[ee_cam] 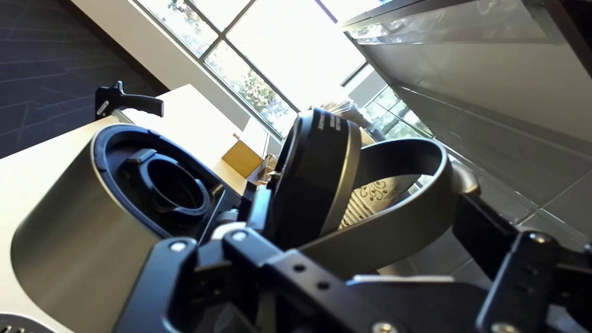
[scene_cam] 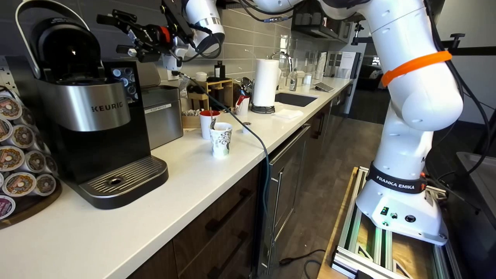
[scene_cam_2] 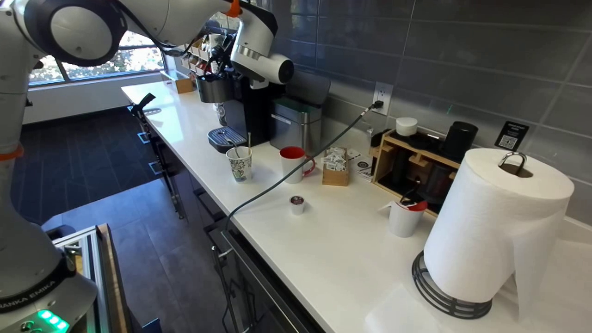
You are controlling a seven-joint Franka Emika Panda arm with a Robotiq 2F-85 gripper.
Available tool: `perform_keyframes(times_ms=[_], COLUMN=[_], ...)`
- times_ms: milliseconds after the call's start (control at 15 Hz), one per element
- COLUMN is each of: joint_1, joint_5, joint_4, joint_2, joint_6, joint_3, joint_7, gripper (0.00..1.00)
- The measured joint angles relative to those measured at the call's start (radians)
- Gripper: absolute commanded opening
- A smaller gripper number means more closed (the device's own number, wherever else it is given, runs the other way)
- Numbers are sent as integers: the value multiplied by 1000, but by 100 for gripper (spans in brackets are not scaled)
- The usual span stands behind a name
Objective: Close the lid of the coffee maker
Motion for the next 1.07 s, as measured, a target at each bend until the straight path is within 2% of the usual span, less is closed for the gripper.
perform_keyframes(times_ms=[267, 533, 800, 1067], joint_1=[6, 43, 89, 91], joint_5=[66, 148, 132, 84], joint_4=[-58, -47, 13, 139], joint_2=[-46, -57, -28, 40], joint_6=[81, 191, 209, 177], joint_3=[-4, 4, 6, -2], joint_7=[-118, -263, -330, -293], gripper=[100, 100, 100, 100])
